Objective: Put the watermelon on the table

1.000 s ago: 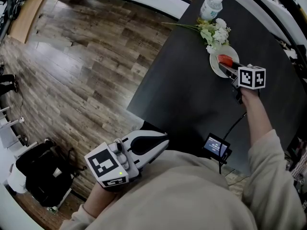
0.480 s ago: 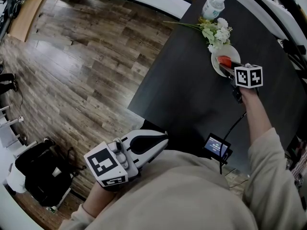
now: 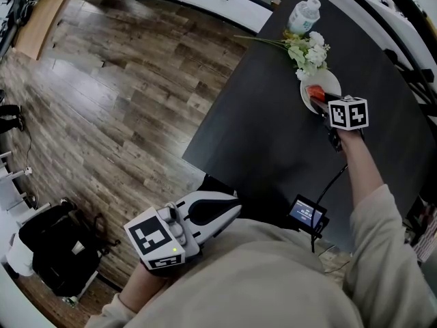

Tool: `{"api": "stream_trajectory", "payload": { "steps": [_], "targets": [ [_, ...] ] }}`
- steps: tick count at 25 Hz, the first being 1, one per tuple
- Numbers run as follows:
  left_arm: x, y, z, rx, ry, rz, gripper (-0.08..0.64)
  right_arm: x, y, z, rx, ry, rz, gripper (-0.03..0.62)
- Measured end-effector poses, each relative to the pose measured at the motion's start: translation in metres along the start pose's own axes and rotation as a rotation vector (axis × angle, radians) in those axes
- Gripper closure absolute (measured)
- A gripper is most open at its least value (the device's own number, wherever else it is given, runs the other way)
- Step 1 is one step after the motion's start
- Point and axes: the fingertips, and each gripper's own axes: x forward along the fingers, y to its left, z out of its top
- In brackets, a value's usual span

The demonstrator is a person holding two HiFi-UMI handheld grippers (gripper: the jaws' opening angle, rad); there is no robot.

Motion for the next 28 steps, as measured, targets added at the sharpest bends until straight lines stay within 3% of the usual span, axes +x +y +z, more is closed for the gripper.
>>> {"api": "stream_trajectory", "payload": {
  "steps": [16,28],
  "targets": [
    [-0.006,-0.002,-0.006,-0.017,-0.004,-0.016,0.557,-0.001,0.009,0.001,-0.012,-0.035,0.005,0.370],
    [-0.011,-0.013,-0.002,0.024,0.014,-0.058,0.557,-0.030,0.014,0.000,0.012,-0.085,-0.021,0.370]
  ]
}}
